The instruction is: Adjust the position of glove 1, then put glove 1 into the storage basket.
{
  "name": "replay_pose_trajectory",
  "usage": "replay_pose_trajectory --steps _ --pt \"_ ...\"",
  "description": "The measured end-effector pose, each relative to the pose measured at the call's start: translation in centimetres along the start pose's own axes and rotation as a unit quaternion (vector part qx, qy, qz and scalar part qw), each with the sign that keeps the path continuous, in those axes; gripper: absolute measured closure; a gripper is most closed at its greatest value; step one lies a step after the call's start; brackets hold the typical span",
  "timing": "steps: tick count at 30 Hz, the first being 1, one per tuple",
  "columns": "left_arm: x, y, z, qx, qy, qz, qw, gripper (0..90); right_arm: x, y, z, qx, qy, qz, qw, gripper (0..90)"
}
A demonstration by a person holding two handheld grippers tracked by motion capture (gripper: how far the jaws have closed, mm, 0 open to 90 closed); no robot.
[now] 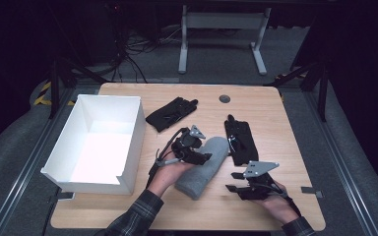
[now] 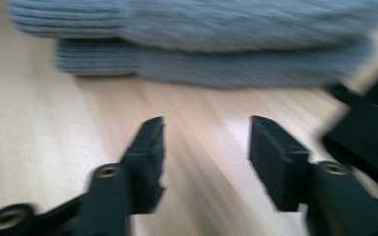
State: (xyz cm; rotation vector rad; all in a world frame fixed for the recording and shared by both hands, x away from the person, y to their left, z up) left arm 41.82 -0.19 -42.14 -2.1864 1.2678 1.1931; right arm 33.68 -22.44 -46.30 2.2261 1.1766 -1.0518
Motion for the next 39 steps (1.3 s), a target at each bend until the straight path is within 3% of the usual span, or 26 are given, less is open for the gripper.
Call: replay_pose_trajectory --steps 2,8,16,23,25,31,39 --pt "-0.2 -0.1 0.4 -0.007 -0.004 -0.006 1.0 27.4 -0.7 1.0 0.8 0.017 0.003 0.019 0.9997 35.5" --pt "0.0 -0.6 0.9 -0.027 0.001 -0.004 0.9996 16.2 -2.0 3.3 3.1 0.053 0.0 0.06 0.9968 24.5" --pt "2.4 -0.3 1.1 -0.023 -0.03 0.004 0.9993 10.6 -2.9 6.3 6.0 0.096 -0.009 0.095 0.9908 20.2" --pt "4.5 -0.3 1.7 -0.02 -0.058 0.018 0.998 9.5 -2.8 7.0 6.4 0.104 -0.012 0.113 0.988 20.2" --pt "4.8 -0.6 1.8 -0.028 -0.061 0.025 0.9974 9.6 -2.7 7.0 6.5 0.103 -0.012 0.116 0.9878 20.2" --pt "5.0 -0.7 2.1 -0.031 -0.066 0.055 0.9958 19.8 -2.3 7.1 6.7 0.106 -0.014 0.115 0.9876 17.9" --pt "5.0 -0.6 2.0 -0.026 -0.077 0.088 0.9929 42.2 -2.1 7.3 6.9 0.112 -0.003 0.11 0.9876 14.8"
Point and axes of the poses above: each handheld gripper's, and its own axes: x roughly forward along the jaws, z roughly out of its underside, y roughly to its right, the point moved 3 cm from there along x, roughly forward along the jaws, and after that the axes turned 8 degrees about -y, right-handed, at the moved point
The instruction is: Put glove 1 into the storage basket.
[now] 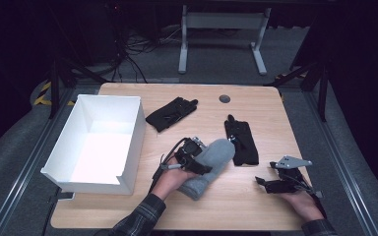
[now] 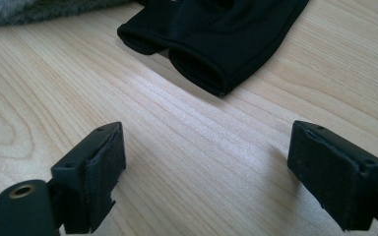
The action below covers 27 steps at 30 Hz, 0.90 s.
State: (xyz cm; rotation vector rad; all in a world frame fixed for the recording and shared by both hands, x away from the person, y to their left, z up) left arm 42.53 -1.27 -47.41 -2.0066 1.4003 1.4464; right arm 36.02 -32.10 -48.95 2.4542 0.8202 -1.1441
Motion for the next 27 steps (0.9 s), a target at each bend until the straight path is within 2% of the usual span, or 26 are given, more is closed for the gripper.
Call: replay_pose_trajectory --steps 6,9,13,17,21,22,27 --pt "-0.1 0.2 -0.1 0.0 -0.012 0.006 0.9999 58.0 0.0 0.0 0.0 0.001 0.0 -0.002 1.0 14.5" --pt "-0.3 0.4 -0.2 0.0 -0.015 0.005 0.9999 62.1 0.0 0.0 0.0 0.001 -0.001 -0.001 1.0 14.4" --pt "-0.8 0.3 -0.3 -0.005 -0.008 0.011 0.9999 63.8 0.0 0.0 0.0 0.001 -0.001 -0.001 1.0 14.4" --pt "-1.6 0.4 -0.5 -0.005 -0.004 0.009 0.9999 64.5 0.0 0.0 0.0 0.003 -0.001 -0.001 1.0 14.5" --pt "-2.7 0.5 -0.7 -0.008 0.008 0.005 0.9999 64.4 0.0 0.0 0.0 0.003 -0.001 -0.002 1.0 14.4" --pt "-3.2 0.5 -0.8 -0.008 0.011 0.009 0.9999 64.4 0.0 0.0 0.0 0.003 -0.001 -0.002 1.0 14.4" --pt "-5.2 1.0 -1.4 0.001 0.02 -0.001 0.9998 64.1 0.0 0.0 0.0 0.003 -0.001 -0.002 1.0 14.4"
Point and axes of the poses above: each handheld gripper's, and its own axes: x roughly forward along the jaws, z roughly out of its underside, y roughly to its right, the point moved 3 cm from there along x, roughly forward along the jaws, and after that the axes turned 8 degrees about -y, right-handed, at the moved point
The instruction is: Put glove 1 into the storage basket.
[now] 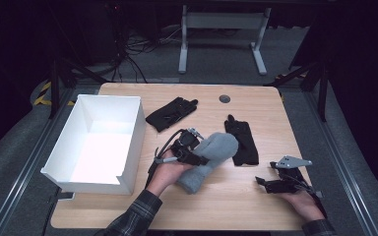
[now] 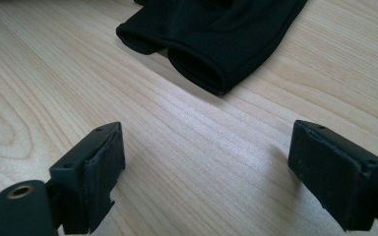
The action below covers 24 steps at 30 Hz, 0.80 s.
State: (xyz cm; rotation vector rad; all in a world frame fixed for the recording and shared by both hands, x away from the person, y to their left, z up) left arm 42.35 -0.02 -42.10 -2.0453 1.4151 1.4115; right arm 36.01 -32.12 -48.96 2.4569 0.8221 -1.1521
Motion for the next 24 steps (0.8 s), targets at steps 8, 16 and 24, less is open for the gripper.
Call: replay_pose_trajectory --steps 8,16,24 --pt "-3.3 0.7 -1.2 0.01 0.015 -0.012 0.9998 63.9 0.0 0.0 0.0 0.0 0.0 0.0 1.0 14.4" --pt "-6.1 0.8 -2.1 0.013 0.024 -0.021 0.9994 63.7 0.0 0.0 0.0 0.0 0.0 0.0 1.0 14.6" --pt "-8.9 0.7 -2.6 0.01 0.026 -0.036 0.999 63.5 0.0 0.0 0.0 0.0 0.0 0.0 1.0 14.7"
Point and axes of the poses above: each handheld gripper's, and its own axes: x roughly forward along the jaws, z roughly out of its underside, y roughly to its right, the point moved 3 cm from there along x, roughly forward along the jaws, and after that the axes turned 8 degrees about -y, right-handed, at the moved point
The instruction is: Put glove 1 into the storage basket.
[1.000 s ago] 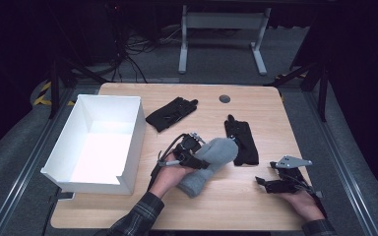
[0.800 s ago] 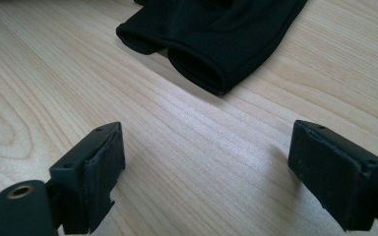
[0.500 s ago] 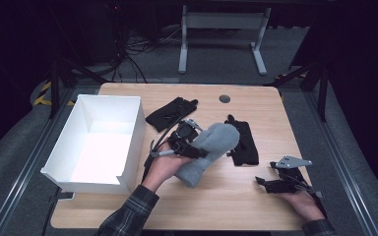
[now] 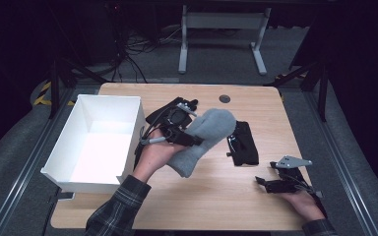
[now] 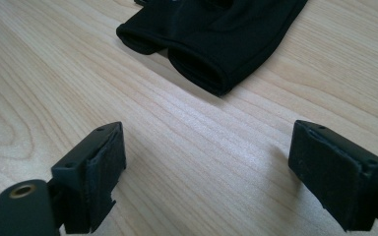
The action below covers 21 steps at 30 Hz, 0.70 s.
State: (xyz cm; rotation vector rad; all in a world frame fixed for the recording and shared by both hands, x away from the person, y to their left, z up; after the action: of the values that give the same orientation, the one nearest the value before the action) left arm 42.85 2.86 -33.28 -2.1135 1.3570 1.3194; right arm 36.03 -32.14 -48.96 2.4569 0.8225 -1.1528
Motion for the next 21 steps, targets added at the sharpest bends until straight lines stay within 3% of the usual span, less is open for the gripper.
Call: replay_pose_trajectory --steps 12,21 --pt "-4.1 -1.5 -0.2 -0.007 0.005 -0.029 0.9995 63.4 0.0 0.0 0.0 0.001 0.0 0.002 1.0 14.2" --pt "-7.2 -2.7 0.3 -0.019 0.015 -0.049 0.9985 63.4 0.2 0.1 0.0 0.011 -0.012 0.008 0.9998 3.1"
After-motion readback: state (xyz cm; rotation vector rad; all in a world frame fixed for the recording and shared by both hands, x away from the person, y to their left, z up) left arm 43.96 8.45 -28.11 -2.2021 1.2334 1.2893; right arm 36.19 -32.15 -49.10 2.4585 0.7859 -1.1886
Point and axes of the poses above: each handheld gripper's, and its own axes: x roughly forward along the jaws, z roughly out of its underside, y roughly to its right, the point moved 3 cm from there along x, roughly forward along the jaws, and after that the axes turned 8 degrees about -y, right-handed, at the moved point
